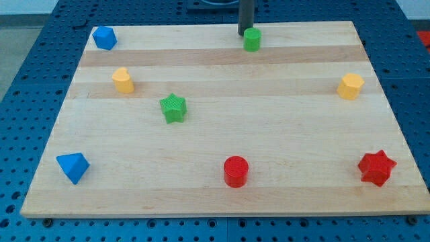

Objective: Push the green circle slightly up

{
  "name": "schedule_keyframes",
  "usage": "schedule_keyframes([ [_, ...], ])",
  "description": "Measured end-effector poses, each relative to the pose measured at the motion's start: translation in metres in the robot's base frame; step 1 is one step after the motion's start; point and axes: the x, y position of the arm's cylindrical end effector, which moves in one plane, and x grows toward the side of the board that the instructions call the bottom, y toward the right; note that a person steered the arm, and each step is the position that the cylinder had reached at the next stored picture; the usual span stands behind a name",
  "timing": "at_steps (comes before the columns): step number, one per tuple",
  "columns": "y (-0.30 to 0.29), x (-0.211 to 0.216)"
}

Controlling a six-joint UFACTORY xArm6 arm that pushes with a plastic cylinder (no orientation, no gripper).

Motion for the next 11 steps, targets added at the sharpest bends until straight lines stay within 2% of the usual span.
schedule_keyframes([
  [1, 0.004, 0.0],
  [3, 0.066, -0.005],
  [4, 0.055, -0.013],
  [5, -0.005, -0.018],
  [6, -0.04, 0.009],
  [7, -0.035, 0.054],
  [8, 0.002, 0.05],
  [10, 0.064, -0.014],
  [11, 0.028, -0.002],
])
